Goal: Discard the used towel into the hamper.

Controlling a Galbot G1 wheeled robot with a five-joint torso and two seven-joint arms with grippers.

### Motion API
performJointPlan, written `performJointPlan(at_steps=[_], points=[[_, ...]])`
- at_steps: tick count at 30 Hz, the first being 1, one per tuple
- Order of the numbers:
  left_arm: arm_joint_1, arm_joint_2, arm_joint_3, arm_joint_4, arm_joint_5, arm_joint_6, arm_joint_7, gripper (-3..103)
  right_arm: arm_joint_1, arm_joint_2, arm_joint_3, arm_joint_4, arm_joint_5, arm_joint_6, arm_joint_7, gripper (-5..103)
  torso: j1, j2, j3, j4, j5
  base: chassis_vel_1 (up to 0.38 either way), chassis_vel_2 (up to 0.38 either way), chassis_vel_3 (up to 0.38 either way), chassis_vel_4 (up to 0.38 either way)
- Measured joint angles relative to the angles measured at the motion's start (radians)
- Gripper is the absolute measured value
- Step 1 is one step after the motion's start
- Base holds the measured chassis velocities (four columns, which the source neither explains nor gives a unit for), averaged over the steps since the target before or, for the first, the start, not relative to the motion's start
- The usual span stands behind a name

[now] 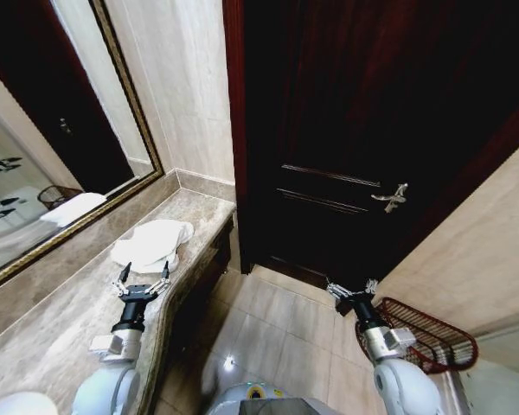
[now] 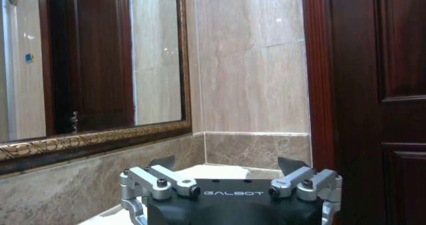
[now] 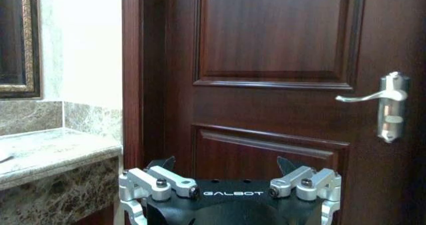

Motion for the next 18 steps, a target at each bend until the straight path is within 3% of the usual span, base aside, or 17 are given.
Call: performJointPlan(at_steps=[7,10,13,14,17,18], points=[[-0.001,0.002,0.000,-0.001,-0.004,0.007,-0.002,100,0.004,0.000,-0.002,0.000,-0.001,-0.006,-0.003,100,0.000,0.000,0.000,0.0002,0.0000,-0.060,0.090,0.071,-0.082],[0.000,0.005,0.005,-0.013,-0.014,0.036,-0.017,100,0.002,-0.001,-0.002,-0.001,0.000,-0.015,-0.013,100,0.000,0.000,0.000,0.0001,-0.0001,-0.068,0.079,0.068,-0.088],[0.004,0.014,0.016,-0.065,-0.051,0.152,-0.071,100,0.001,-0.003,-0.004,-0.005,0.001,-0.018,-0.018,100,0.000,0.000,0.000,0.0000,-0.0001,-0.062,0.049,0.079,-0.073],[0.004,0.014,0.016,-0.065,-0.051,0.152,-0.071,100,0.001,-0.003,-0.004,-0.005,0.001,-0.018,-0.018,100,0.000,0.000,0.000,0.0000,-0.0001,-0.052,0.034,0.076,-0.063],[-0.026,0.026,0.019,-0.122,-0.083,0.318,-0.161,100,0.011,-0.002,-0.004,-0.016,0.003,-0.017,-0.010,100,0.000,0.000,0.000,0.0001,0.0000,-0.017,0.006,0.007,-0.010],[-0.026,0.026,0.019,-0.122,-0.083,0.318,-0.161,100,0.011,-0.002,-0.004,-0.016,0.003,-0.017,-0.010,100,0.000,0.000,0.000,0.0001,0.0000,0.000,0.000,0.000,0.000]])
